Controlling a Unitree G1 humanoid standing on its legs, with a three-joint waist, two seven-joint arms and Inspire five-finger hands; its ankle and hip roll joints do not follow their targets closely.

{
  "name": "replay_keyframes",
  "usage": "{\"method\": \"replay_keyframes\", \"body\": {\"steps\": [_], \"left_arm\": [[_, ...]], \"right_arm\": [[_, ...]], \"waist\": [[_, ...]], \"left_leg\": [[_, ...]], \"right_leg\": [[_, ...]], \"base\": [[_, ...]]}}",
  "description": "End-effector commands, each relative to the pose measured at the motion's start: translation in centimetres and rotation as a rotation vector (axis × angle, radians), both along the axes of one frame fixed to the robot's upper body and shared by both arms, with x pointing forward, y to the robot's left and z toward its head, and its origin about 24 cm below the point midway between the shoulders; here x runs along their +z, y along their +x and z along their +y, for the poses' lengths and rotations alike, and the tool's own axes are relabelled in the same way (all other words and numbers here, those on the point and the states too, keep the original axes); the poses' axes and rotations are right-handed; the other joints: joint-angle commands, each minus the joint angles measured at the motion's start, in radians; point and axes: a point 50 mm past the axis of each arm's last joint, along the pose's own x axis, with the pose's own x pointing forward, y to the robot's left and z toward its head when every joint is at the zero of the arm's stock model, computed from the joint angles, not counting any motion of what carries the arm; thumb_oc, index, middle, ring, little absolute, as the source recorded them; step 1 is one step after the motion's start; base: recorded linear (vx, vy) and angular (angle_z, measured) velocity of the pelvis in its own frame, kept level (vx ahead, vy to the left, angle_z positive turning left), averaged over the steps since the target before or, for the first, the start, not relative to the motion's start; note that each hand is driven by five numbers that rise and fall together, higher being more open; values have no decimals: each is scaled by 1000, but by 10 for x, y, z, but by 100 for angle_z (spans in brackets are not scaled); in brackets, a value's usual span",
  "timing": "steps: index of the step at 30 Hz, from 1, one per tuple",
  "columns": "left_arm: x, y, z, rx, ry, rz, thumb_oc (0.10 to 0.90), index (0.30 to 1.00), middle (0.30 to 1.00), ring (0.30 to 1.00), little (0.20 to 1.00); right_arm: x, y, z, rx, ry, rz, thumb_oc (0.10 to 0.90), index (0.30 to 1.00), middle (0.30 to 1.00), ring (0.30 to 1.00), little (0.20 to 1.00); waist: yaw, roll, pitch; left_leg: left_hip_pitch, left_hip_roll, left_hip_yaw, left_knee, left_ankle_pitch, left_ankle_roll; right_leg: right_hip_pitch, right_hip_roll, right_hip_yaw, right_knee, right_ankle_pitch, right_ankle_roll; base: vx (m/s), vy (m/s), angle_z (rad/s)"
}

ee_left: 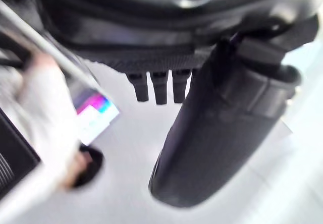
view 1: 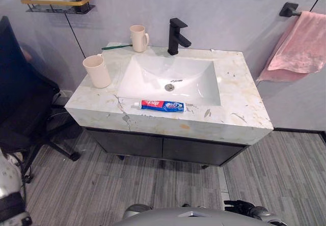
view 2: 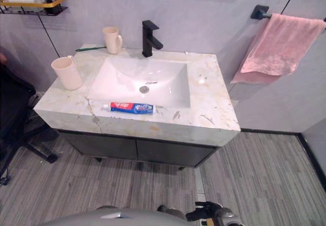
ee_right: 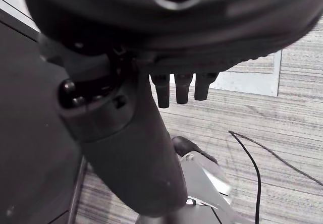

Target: Organize the bathroom.

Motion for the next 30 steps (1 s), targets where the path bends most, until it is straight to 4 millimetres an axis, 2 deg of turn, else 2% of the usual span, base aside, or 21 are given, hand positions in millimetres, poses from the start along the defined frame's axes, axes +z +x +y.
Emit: {"method": "replay_keyframes", "body": {"steps": [1,7,10,14,15,22,23,28,30], "left_arm": [[45,18,-5,40,349,303,800,900,900,900,900],[109,31,-43,-42,720,422,800,900,900,900,900],[138,43,-54,-106,862,587,800,900,900,900,900],[154,55,-61,-155,946,705,800,900,900,900,900],[163,60,-63,-137,1003,780,800,900,900,900,900],[194,75,-62,-103,1081,886,800,900,900,900,900],[201,80,-61,-92,1103,926,800,900,900,900,900],[212,87,-64,-125,1154,990,800,900,900,900,900],[214,96,-65,-225,1187,1080,800,900,900,900,900]], "right_arm": [[-3,4,10,39,24,26,800,900,900,900,900],[-5,-4,12,44,46,62,800,900,900,900,900],[-7,-9,13,62,52,96,800,900,900,900,900],[-7,-10,15,86,56,120,800,900,900,900,900],[-7,-12,13,107,46,143,800,900,900,900,900],[-7,-17,8,143,-2,188,800,900,900,900,900],[-6,-17,4,141,-33,197,800,900,900,900,900],[-4,-16,-3,127,-65,206,800,900,900,900,900],[-2,-16,-9,120,-89,217,800,900,900,900,900]], "waist": [[-19,-11,-20],[-20,-9,-21],[-29,5,-24],[-39,16,-23],[-54,29,-24],[-90,64,-31],[-102,78,-34],[-115,96,-38],[-124,109,-39]], "left_leg": [[-5,15,41,78,-66,-17],[-2,21,46,89,-61,-20],[4,23,53,89,-53,-21],[9,25,61,87,-46,-23],[12,26,69,86,-42,-24],[22,29,90,78,-26,-27],[23,29,96,78,-21,-29],[23,29,105,76,-13,-31],[21,30,114,72,-2,-33]], "right_leg": [[74,-56,12,-209,89,106],[84,-51,22,-210,86,108],[88,-45,33,-211,86,111],[90,-42,43,-212,89,114],[87,-40,52,-211,91,117],[91,-34,71,-219,92,121],[91,-32,78,-222,93,122],[90,-29,90,-226,94,123],[89,-26,100,-231,95,122]], "base": [[27,-46,-3],[23,-38,-1],[26,-19,-4],[-1,2,-1],[-7,10,-10],[1,7,-10],[1,11,-7],[-4,11,-5],[-6,13,-5]]}}
